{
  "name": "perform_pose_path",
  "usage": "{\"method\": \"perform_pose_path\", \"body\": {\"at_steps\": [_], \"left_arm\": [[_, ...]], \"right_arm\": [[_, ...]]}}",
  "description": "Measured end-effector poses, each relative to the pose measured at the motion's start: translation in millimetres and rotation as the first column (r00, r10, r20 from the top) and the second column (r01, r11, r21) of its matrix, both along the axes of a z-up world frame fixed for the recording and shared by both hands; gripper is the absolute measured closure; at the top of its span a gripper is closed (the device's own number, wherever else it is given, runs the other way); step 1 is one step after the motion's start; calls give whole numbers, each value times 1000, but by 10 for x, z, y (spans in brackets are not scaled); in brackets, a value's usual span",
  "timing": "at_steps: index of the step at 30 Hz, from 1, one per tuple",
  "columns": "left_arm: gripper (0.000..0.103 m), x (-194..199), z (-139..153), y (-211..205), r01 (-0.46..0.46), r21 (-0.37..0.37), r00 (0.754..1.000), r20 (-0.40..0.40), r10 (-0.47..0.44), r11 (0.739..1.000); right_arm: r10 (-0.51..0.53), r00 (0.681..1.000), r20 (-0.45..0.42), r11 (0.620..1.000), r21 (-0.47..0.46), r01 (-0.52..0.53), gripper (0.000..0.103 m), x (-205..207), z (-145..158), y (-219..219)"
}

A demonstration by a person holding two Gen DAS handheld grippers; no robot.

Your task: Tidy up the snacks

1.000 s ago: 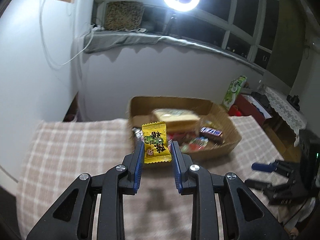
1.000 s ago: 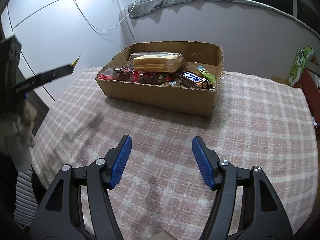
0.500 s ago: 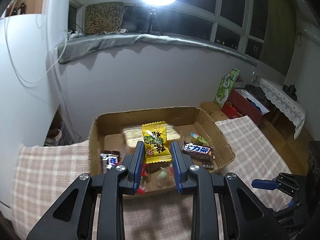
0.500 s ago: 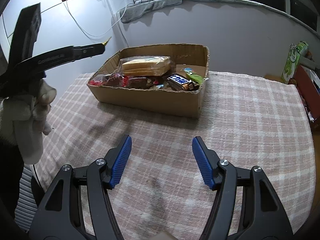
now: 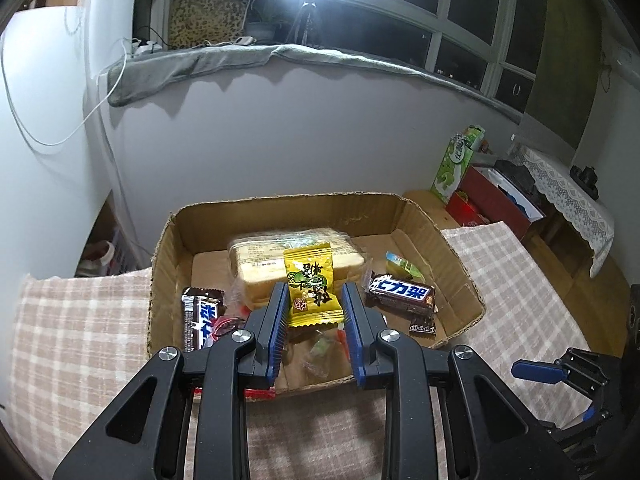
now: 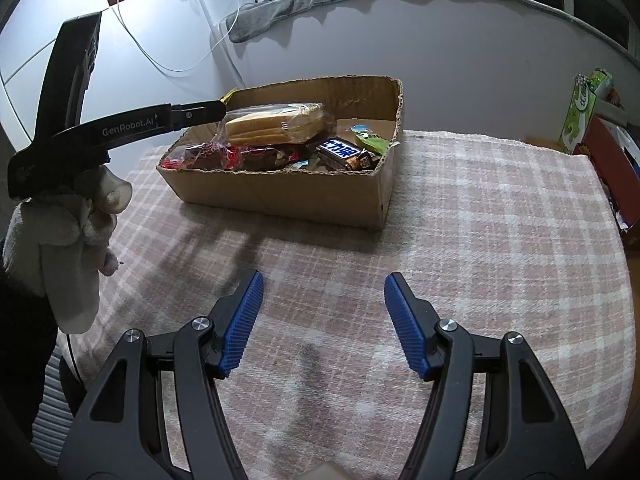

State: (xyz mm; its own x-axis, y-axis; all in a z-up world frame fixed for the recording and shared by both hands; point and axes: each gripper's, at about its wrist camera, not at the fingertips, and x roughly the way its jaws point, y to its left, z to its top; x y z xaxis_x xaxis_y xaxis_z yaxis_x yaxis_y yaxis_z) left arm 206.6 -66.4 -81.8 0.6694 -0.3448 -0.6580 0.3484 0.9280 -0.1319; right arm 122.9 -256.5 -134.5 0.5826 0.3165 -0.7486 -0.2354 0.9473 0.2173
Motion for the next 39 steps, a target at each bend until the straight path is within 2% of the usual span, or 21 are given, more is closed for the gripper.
{"method": "perform_pose_path", "body": {"at_steps": [2,5,14,20,23,28,30,31,34,36,39], "left_arm": [[77,4,-1,-1,1,1,1000,-3,-1,1000],[65,-9,5,-1,-1,6,1000,-1,1,1000],[65,-237,176,123,-27,1,998,60,27,1000],[64,-432,252,242,-39,-6,997,71,40,999],[60,-542,235,299,-46,-4,996,75,46,999],[60,-759,182,430,-67,-26,995,66,69,997],[52,-849,161,464,-75,-34,995,65,77,997],[50,-905,151,474,-79,-35,995,66,81,996],[48,-1074,150,485,-97,-20,991,92,99,995],[37,-1150,154,494,-109,-21,989,100,110,994],[34,-1262,173,528,-145,-36,982,117,148,989]], "right_arm": [[-2,1000,2,1000,-2,2,37,-1,2,3],[-2,1000,5,1000,-1,2,37,1,4,2],[-5,1000,22,1000,-5,5,37,-83,113,19],[13,999,41,1000,-10,-12,37,-139,202,106],[21,999,45,1000,-11,-20,37,-177,224,162],[25,998,64,999,-31,-23,37,-259,282,236],[20,997,76,999,-40,-17,37,-298,321,258],[15,997,81,999,-43,-12,36,-317,337,264],[-7,995,101,999,-51,12,20,-371,377,273],[-23,993,114,998,-63,31,19,-395,403,284],[-59,988,139,992,-98,74,18,-447,459,301]]}}
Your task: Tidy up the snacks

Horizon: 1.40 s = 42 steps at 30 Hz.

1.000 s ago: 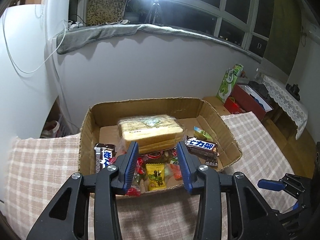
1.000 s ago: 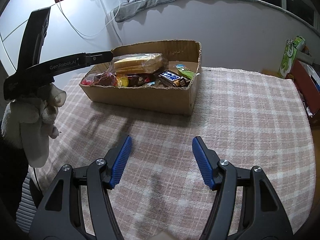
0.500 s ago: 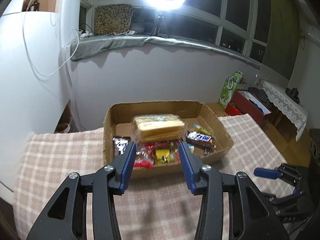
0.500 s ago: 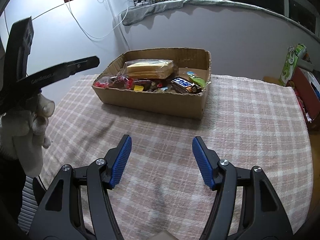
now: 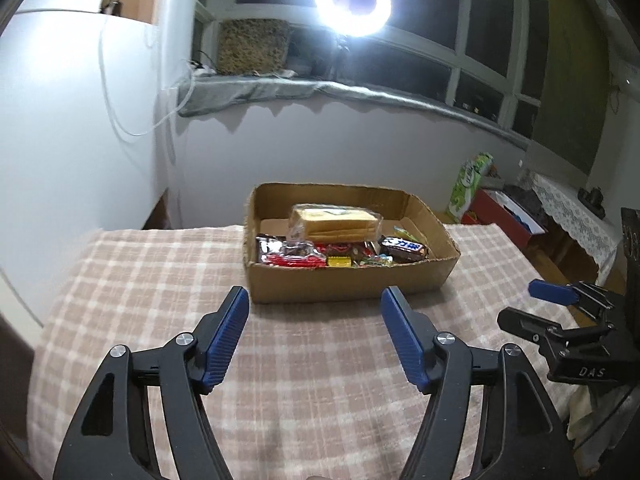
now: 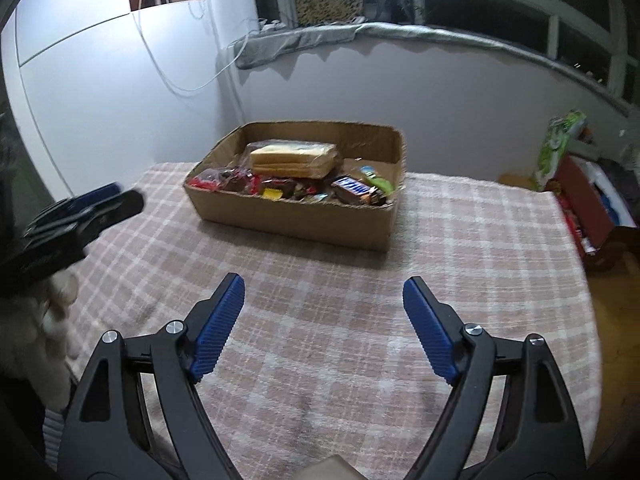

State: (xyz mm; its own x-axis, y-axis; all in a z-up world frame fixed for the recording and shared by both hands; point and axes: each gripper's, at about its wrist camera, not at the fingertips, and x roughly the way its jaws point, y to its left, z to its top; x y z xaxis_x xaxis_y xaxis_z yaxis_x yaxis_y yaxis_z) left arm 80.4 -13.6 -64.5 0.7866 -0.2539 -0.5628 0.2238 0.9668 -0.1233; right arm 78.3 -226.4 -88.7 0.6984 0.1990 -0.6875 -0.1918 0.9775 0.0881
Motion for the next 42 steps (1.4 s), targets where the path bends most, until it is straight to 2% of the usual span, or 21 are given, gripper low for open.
{"method": "perform_pose_path", "body": {"at_steps": [2,9,12,17,42], "left_arm": [[34,-71,18,27,-26,-11,1000,12,26,1000],[23,-338,143,104,-113,-11,990,89,114,994],[23,-406,170,124,-143,-8,985,99,143,990],[23,-432,163,137,-156,9,983,99,154,988],[23,-504,207,21,-147,16,983,117,144,989]], "right_arm": [[-29,999,21,999,-24,30,11,-35,40,5],[-115,988,106,990,-65,123,8,-181,214,-21],[-149,979,136,986,-58,158,0,-237,278,-46],[-179,971,157,982,-37,187,0,-308,327,-62],[-154,968,197,985,-49,167,0,-335,450,31]]}}
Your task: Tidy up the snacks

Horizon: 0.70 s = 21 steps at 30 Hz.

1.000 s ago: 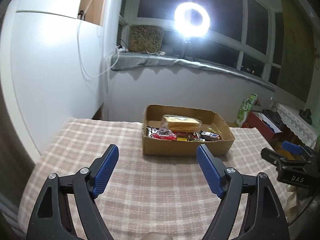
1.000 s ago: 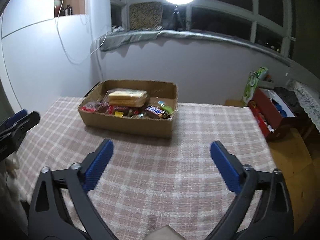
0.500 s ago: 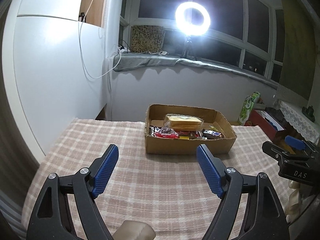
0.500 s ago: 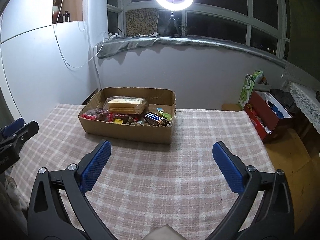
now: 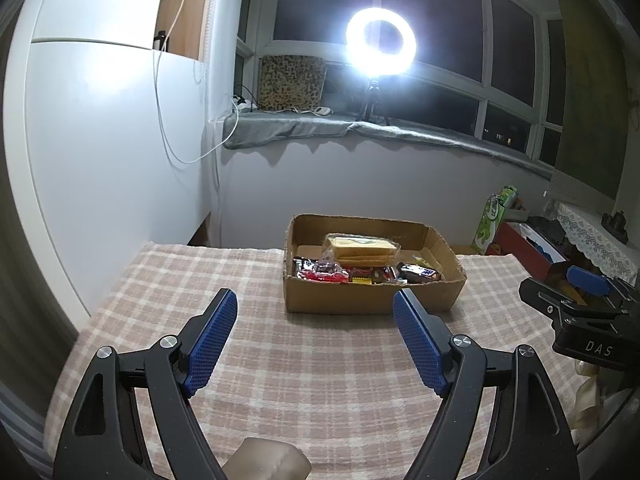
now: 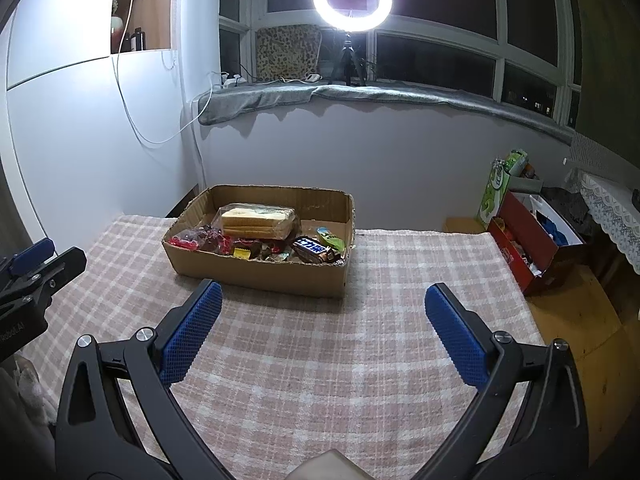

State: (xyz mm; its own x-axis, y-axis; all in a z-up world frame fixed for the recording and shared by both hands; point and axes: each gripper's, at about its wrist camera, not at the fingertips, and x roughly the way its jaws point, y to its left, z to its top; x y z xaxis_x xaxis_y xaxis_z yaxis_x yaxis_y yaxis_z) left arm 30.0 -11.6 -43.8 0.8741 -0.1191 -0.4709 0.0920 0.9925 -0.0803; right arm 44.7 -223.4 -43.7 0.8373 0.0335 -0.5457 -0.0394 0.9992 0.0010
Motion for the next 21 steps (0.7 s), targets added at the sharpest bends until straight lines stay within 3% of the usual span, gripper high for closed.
{"method": "perform_pose_path", "body": {"at_steps": [21], "left_arm": [[23,-3,34,-22,7,-2,1000,1,-7,1000]], "right_arm": [[4,1000,-3,1000,-2,-4,0,18,14,-3]]}}
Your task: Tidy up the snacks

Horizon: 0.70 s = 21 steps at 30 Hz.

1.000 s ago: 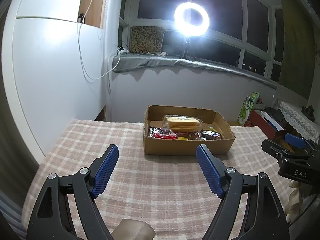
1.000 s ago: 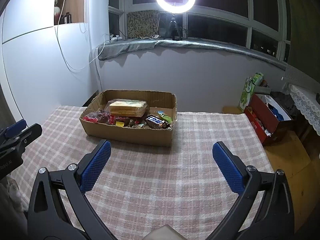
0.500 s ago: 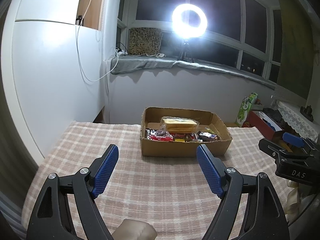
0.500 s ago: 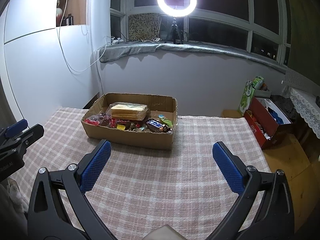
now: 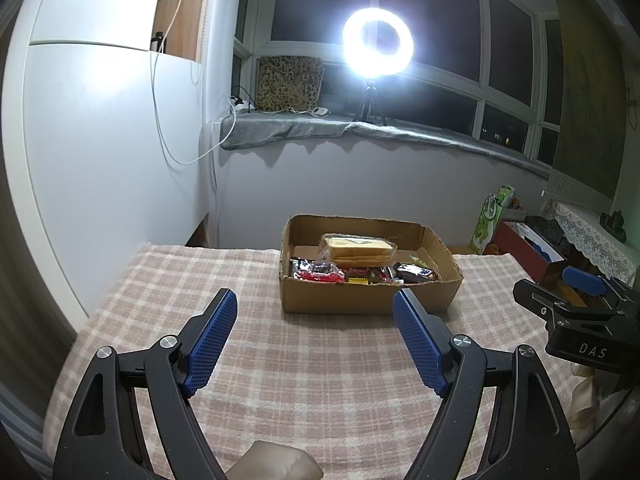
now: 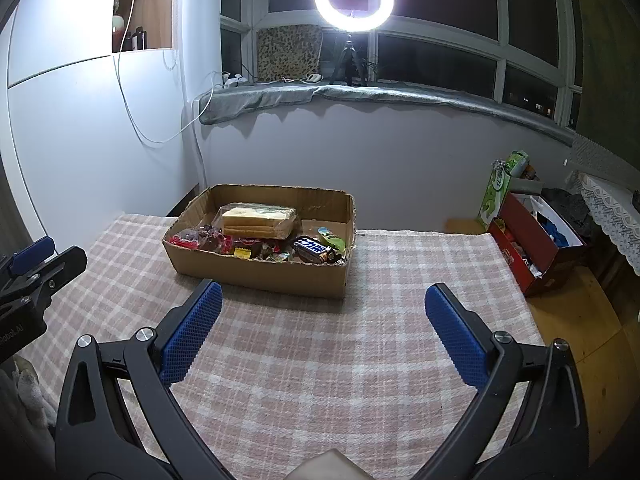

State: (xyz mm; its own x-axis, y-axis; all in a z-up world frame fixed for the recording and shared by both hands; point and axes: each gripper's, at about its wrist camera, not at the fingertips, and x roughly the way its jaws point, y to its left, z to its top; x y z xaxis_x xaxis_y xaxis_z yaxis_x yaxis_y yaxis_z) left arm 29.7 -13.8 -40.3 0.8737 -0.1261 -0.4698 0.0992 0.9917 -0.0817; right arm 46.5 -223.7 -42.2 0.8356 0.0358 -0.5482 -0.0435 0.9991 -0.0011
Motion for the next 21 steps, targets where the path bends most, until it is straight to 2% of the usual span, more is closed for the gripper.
{"method": "perform_pose_path", "body": {"at_steps": [21], "left_arm": [[23,-16,-3,-40,5,1,1000,3,-5,1000]], "right_arm": [[5,1000,-4,1000,1,-5,0,10,-11,0]]}}
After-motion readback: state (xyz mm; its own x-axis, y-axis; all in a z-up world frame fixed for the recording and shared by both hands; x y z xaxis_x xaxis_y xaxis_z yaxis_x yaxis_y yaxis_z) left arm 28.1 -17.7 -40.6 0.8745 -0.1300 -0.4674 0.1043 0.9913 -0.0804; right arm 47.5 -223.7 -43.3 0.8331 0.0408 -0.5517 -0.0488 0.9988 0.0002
